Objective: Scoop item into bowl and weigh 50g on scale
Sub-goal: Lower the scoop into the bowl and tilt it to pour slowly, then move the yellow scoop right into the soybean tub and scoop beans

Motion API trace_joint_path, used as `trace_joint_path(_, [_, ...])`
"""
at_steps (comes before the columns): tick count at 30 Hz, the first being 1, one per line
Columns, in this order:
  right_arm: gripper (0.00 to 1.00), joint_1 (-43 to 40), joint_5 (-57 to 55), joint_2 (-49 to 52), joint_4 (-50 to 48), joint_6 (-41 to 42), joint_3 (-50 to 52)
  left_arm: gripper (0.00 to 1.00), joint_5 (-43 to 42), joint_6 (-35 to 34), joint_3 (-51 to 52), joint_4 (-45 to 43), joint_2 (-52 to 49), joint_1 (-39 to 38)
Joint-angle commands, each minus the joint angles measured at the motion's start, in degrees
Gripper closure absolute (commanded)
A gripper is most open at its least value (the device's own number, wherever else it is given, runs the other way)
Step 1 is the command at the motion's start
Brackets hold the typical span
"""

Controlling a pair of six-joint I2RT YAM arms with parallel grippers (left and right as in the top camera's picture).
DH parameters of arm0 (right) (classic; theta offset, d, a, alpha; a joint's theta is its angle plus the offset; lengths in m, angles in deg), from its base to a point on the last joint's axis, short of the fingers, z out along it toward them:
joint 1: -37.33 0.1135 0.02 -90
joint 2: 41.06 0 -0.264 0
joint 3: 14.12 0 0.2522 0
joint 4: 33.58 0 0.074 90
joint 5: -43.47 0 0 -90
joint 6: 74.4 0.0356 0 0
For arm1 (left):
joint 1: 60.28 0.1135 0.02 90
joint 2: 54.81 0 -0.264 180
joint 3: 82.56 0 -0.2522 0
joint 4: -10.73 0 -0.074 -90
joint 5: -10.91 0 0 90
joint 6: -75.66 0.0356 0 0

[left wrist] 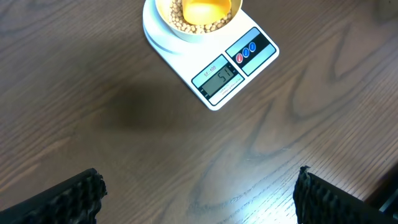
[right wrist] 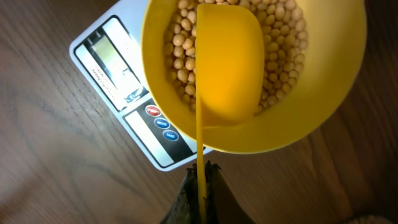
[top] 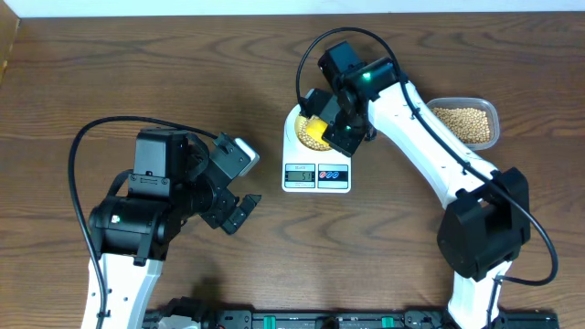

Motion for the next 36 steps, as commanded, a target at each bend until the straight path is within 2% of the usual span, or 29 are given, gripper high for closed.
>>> trace_joint_path(1, [0.99, 0.3, -0.3, 2.9, 0.2, -0.9, 0.5, 0.01, 0.1, 1.0, -1.1, 0.1, 0.0, 0.3])
trace_joint_path(16, [0.99, -1.0, 9.9, 3.1, 3.2, -0.9, -2.2, 0.01, 0.1, 1.0, -1.1, 0.1, 0.0, 0.3])
trace_joint_path(21, [0.99, -4.7, 17.5, 3.1, 5.1, -0.9, -5.4, 0.01, 0.1, 1.0, -1.1, 0.1, 0.0, 0.3])
trace_joint_path(31, [0.99, -11.4, 33.0, 3.1, 10.3, -2.8, -5.4, 0.01, 0.1, 1.0, -1.1, 0.1, 0.0, 0.3])
trace_joint_path(36, [0.99, -14.8, 34.6, 3.1, 14.2, -3.5, -5.6, 0.01, 0.1, 1.0, -1.1, 0.1, 0.0, 0.3])
